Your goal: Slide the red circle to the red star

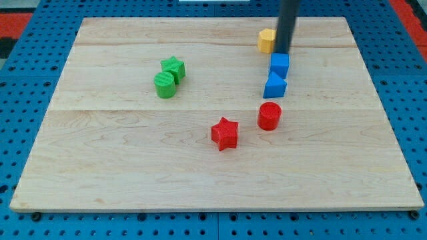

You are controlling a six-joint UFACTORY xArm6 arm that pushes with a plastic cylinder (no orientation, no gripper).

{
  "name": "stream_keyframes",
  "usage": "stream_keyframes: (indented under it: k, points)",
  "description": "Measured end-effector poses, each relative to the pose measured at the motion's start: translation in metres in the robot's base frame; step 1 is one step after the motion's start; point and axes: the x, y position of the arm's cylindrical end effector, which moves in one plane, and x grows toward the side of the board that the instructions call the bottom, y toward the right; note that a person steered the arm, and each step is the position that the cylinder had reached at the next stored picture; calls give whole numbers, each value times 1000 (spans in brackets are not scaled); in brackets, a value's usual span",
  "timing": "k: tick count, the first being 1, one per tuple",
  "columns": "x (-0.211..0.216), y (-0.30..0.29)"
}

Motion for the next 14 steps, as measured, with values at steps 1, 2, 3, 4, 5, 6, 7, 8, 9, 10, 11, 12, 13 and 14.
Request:
stream_keyframes:
  k: [1, 2, 3, 4, 5, 6, 7, 8, 9, 10, 11, 12, 13, 14]
  points:
    - [4, -2]
    - [24, -15]
    - [41, -34]
    - [39, 21]
    - [58, 81]
    - [107, 105]
    - [115, 71]
    - [136, 36]
    - [159, 2]
    - [164, -27]
    - [156, -31]
    - [141, -40]
    - [151, -60]
    - [167, -86]
